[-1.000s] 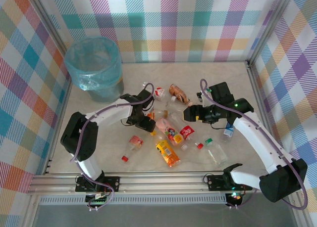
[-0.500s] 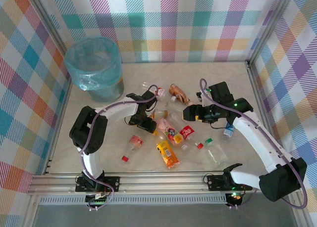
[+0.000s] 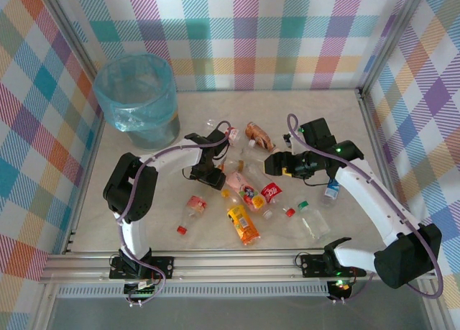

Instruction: Put the plastic bottles in the bin

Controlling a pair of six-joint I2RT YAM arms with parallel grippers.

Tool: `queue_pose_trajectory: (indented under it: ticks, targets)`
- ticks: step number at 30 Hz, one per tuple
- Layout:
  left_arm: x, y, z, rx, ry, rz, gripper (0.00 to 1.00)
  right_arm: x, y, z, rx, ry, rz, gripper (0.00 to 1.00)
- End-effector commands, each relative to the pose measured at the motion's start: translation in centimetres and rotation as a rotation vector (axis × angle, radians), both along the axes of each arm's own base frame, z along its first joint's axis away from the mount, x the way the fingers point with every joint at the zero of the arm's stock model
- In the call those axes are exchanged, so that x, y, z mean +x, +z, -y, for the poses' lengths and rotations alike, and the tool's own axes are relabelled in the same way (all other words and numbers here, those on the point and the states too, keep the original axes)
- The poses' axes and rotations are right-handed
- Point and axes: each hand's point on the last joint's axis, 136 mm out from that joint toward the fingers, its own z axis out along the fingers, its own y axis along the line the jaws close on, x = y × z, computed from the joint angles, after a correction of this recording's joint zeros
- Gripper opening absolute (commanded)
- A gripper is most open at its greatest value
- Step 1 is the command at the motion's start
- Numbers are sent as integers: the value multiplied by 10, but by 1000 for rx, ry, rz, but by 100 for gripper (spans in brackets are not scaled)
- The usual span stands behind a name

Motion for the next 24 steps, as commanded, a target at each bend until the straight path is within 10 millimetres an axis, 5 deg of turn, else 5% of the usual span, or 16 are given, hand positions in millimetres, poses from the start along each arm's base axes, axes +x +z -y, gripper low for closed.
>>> queue_pose_trajectory:
  ticks: [1, 12, 24]
  targets:
    - [-1, 6, -3, 27, -12, 8, 65, -1, 5, -5, 17, 19, 5, 82]
    - [-4, 41, -11, 0, 0, 66, 59, 4, 19, -9, 38, 22, 26, 81]
    - [-1, 145, -30, -93, 42, 307, 57, 28, 65, -37, 90, 82, 147, 79]
